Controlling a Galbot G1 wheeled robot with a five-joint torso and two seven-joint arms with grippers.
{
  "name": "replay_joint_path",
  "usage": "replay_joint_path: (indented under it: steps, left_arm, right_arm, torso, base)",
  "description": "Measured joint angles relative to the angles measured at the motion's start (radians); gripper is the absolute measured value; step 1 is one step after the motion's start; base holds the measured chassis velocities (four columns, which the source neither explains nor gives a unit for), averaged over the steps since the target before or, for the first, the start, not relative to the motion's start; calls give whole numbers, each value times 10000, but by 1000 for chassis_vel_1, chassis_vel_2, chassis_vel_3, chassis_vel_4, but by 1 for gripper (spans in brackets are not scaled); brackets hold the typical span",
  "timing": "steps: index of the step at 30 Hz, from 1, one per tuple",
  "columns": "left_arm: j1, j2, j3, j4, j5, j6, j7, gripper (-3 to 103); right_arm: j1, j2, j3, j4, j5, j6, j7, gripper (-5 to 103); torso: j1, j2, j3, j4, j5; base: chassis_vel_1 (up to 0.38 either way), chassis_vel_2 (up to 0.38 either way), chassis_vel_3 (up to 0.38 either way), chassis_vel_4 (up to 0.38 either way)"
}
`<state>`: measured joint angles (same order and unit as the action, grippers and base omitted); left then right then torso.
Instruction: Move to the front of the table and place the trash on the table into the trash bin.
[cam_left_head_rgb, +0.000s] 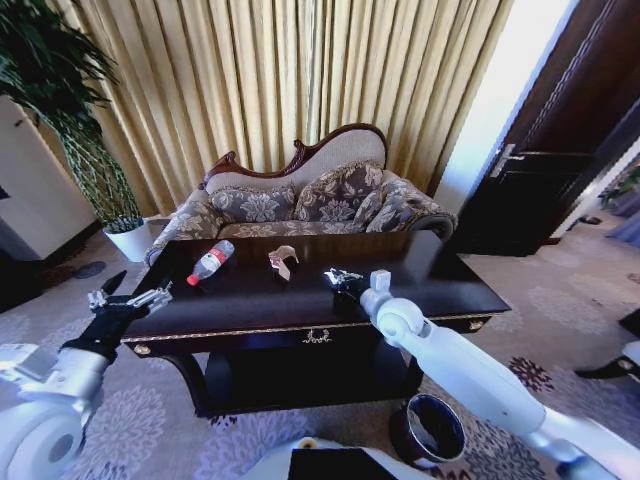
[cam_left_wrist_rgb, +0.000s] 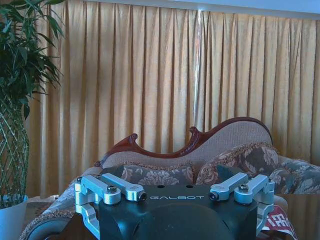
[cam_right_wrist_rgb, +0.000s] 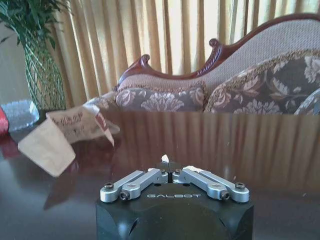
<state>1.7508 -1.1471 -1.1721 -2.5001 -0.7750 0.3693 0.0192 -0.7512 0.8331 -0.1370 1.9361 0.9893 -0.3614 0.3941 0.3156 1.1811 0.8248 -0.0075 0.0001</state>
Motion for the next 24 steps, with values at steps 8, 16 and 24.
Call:
replay_joint_path:
  steps: [8, 16, 24]
  left_arm:
    - [-9, -27, -33, 0, -3, -14, 0, 100]
    - [-139, -172, -3, 2, -87, -81, -3, 100]
    - [-216, -54, -32, 216, -219, -143, 17, 100]
  right_arm:
    - [-406, -199, 1030, 528, -252, 335, 94, 0]
    - [-1827, -1104, 3496, 1458, -1056, 707, 772, 0]
    - [-4265, -1235, 5911, 2303, -997, 674, 805, 0]
  torso:
    - [0, -1, 0, 2, 1]
    - [0, 0, 0, 1, 3]
    - [-1, 1, 0, -4, 2]
  base:
    - [0, 0, 0, 0]
    - [0, 0, 0, 0]
    - [0, 0, 0, 0]
